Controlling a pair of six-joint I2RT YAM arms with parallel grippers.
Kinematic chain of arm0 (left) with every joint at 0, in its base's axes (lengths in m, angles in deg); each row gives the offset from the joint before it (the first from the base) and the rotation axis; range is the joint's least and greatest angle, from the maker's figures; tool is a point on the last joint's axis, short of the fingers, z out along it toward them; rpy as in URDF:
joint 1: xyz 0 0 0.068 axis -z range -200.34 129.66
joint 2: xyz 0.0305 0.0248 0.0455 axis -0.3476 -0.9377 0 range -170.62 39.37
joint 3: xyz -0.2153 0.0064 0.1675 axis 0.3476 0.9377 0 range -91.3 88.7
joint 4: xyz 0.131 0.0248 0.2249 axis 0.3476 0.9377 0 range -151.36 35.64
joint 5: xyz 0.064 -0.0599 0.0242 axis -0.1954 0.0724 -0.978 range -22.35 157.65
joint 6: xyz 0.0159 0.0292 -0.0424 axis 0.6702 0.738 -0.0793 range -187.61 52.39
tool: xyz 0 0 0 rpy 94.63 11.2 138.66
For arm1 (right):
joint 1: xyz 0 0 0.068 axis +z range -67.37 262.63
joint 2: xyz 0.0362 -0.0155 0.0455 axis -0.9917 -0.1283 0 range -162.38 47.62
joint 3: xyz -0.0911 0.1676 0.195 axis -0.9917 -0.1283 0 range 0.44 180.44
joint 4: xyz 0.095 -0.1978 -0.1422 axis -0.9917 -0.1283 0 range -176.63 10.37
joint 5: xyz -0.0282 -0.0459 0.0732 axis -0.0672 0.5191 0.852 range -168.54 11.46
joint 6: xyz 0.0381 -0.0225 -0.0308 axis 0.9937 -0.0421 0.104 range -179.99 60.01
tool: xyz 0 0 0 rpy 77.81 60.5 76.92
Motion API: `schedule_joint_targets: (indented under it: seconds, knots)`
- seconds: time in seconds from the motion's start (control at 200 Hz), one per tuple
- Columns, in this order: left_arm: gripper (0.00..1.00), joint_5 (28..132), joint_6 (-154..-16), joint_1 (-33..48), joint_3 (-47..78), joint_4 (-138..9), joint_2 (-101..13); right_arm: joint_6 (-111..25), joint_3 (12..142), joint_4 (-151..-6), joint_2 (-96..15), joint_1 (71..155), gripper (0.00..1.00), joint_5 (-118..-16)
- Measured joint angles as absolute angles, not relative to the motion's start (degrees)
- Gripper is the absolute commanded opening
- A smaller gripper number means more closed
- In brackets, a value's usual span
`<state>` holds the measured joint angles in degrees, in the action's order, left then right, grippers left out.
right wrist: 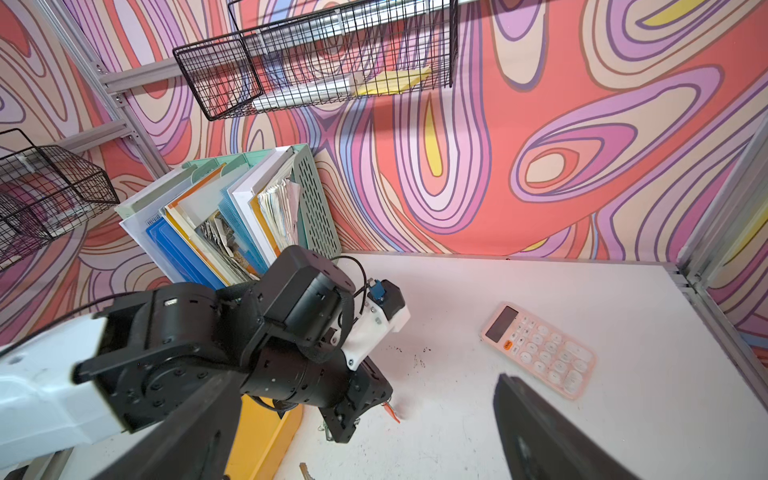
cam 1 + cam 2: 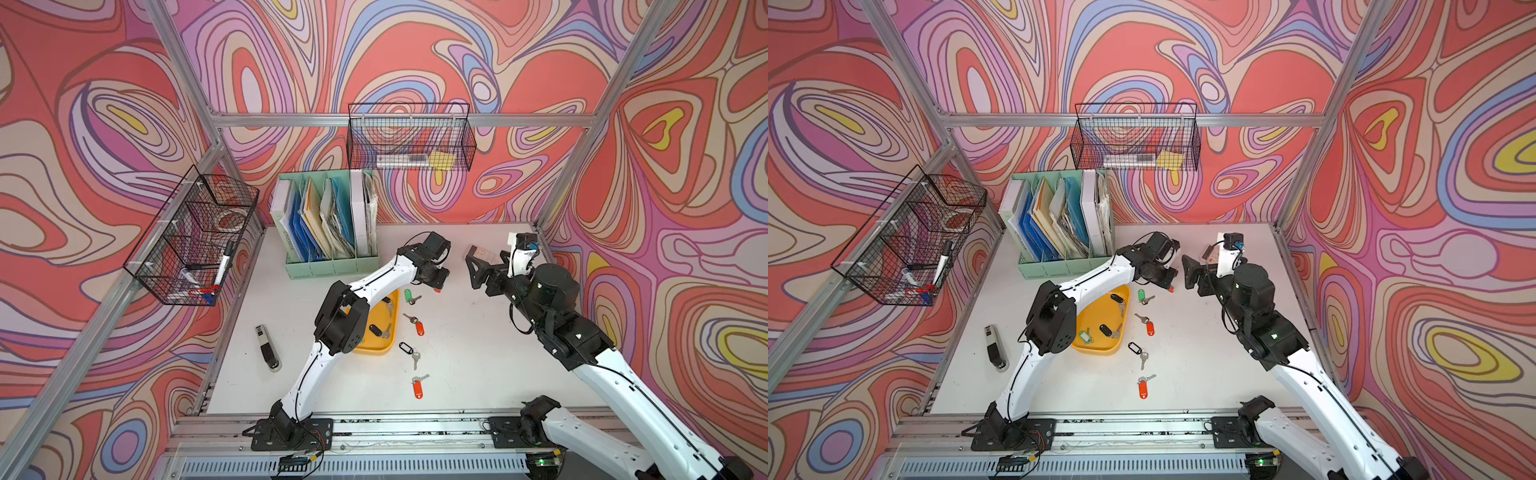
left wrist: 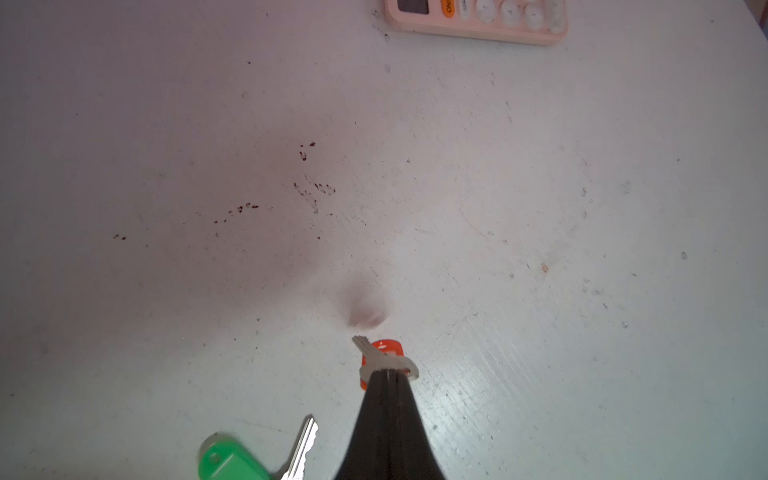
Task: Take the keys out of the storage box
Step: Place the key at the center of the board.
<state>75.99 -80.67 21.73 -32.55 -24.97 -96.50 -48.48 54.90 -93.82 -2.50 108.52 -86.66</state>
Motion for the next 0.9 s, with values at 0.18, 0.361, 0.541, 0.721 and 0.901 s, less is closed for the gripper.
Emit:
schedule_joint_targets:
  seconds: [0.18, 0.361, 0.541, 0.721, 0.901]
  knots:
    - [0.08, 76.6, -81.6, 21.7, -33.9, -26.0, -98.8, -48.3, 54.9, -93.8, -2.5, 108.5, 0.98, -86.6]
    - [0.24, 77.0, -82.5, 21.7, -34.7, -26.5, -99.2, -48.3, 54.9, -93.8, -3.0, 108.5, 0.98, -86.5]
    - [0.37, 77.0, -82.7, 21.7, -35.9, -26.7, -99.2, -48.3, 54.9, -93.7, -3.6, 108.5, 0.98, -86.2]
    - [0.47, 76.5, -82.6, 21.6, -35.4, -26.4, -98.0, -48.3, 54.9, -93.8, -4.2, 108.5, 0.98, -85.9]
    - [0.54, 75.4, -82.8, 21.1, -25.7, -26.9, -87.9, -48.3, 54.9, -93.8, -5.0, 108.5, 0.98, -85.1]
